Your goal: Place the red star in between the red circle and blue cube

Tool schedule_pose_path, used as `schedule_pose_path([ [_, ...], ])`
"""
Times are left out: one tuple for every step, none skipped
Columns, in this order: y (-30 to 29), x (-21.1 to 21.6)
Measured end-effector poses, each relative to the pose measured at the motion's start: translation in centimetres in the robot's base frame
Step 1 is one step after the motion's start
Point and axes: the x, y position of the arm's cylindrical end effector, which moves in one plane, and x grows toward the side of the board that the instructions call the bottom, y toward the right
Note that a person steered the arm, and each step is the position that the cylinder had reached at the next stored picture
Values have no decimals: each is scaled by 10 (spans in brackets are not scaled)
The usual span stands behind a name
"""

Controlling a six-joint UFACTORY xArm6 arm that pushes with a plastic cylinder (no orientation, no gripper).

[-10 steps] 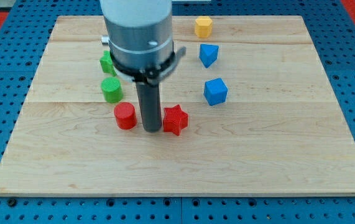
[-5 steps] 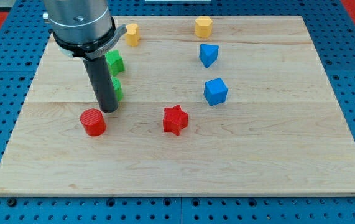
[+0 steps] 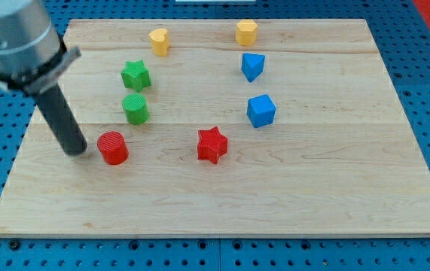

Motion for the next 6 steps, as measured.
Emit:
schedule_pose_path([
  [21, 8],
  [36, -15],
  [69, -23],
  [71, -3],
  [111, 12],
  [147, 12],
])
